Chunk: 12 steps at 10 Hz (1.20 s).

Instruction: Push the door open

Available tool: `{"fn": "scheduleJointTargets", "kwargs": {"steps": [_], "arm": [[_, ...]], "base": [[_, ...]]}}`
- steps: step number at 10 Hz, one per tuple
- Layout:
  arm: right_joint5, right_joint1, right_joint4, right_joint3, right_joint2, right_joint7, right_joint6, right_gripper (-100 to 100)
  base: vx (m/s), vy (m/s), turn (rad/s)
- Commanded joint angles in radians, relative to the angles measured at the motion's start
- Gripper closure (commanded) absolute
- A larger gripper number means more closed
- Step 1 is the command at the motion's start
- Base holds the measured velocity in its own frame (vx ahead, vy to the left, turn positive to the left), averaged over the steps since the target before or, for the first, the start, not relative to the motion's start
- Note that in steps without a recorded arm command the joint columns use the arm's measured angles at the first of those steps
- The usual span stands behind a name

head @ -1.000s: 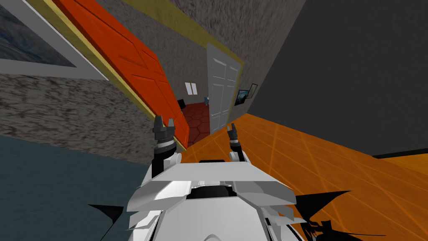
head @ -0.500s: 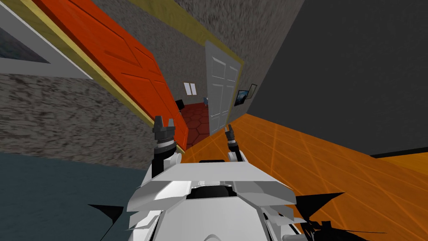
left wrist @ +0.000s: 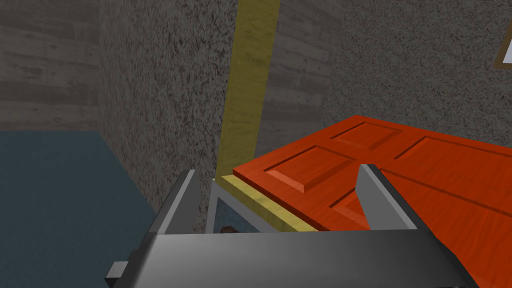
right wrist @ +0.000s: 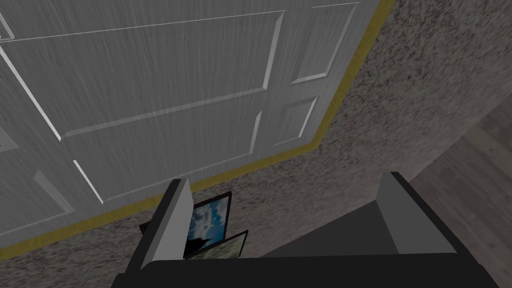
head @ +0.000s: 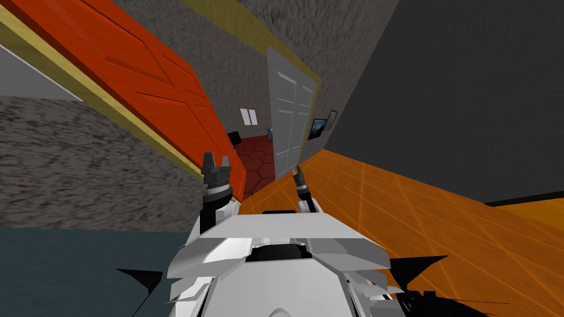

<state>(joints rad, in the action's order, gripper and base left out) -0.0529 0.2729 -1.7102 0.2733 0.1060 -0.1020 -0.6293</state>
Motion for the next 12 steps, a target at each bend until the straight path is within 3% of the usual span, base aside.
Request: {"fn": "scheduleJointTargets", "kwargs": {"steps": [1, 3, 5, 12], "arm": [[0.002, -0.019, 0.043, 0.019, 0.004, -0.004, -0.007, -100], [0.003, -0.033, 0.078, 0.039, 0.007, -0.007, -0.013, -100], [0.006, -0.061, 0.15, 0.078, 0.014, -0.012, -0.024, -100], [0.011, -0.111, 0.274, 0.147, 0.023, -0.02, -0.044, -100]], "base": [[0.155, -0.024, -0.04], [0.12, -0.002, -0.025], [0.151, -0.007, -0.062], [0.112, -0.008, -0.027]]}}
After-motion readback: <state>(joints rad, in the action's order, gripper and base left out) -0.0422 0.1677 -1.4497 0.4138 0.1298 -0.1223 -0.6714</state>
